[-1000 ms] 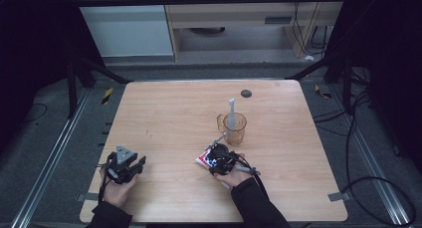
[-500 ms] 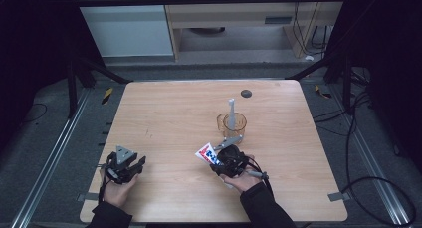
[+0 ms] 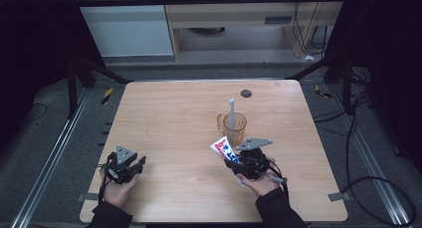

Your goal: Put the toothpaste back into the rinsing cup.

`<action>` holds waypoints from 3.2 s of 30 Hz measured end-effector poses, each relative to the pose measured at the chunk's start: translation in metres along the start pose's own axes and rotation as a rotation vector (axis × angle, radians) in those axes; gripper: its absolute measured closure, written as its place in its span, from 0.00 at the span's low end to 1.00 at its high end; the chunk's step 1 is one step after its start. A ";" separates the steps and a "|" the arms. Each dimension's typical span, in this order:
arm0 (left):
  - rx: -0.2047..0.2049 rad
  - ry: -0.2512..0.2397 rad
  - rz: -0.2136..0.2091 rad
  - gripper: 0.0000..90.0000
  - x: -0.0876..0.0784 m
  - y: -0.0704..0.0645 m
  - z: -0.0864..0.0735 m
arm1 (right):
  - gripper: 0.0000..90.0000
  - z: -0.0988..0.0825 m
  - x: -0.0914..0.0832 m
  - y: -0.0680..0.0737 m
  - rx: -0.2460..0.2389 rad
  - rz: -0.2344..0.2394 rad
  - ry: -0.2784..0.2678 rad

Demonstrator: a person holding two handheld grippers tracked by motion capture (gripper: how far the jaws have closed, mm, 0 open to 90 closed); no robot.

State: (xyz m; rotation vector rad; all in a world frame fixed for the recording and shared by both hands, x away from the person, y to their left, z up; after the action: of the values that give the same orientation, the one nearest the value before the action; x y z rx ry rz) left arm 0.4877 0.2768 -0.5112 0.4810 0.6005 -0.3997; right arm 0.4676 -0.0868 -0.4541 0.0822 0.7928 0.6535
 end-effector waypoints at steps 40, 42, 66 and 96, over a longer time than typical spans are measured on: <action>-0.014 -0.007 0.008 0.69 0.000 0.002 0.000 | 0.75 0.076 -0.035 -0.091 0.216 -0.205 -0.471; -0.014 -0.007 0.008 0.69 0.000 0.002 0.000 | 0.75 0.079 -0.035 -0.094 0.215 -0.216 -0.480; -0.027 -0.010 0.009 0.69 -0.001 0.003 0.001 | 0.75 0.114 -0.007 -0.106 0.254 -0.207 -0.574; -0.025 -0.008 0.011 0.69 0.000 0.004 0.000 | 0.75 0.131 0.038 -0.089 0.274 -0.116 -0.599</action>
State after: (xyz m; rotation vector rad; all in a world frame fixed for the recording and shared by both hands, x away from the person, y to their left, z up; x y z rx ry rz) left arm 0.4894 0.2805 -0.5097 0.4584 0.5944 -0.3826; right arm 0.6222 -0.1141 -0.4121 0.4570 0.2982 0.3729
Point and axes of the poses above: each handheld gripper's, and its own axes: x roughly forward along the jaws, z roughly out of its top, y roughly to its left, the point moved 5 cm from there along x, roughly forward along the jaws, and after that the axes turned 15 degrees about x, right-handed, at the moved point
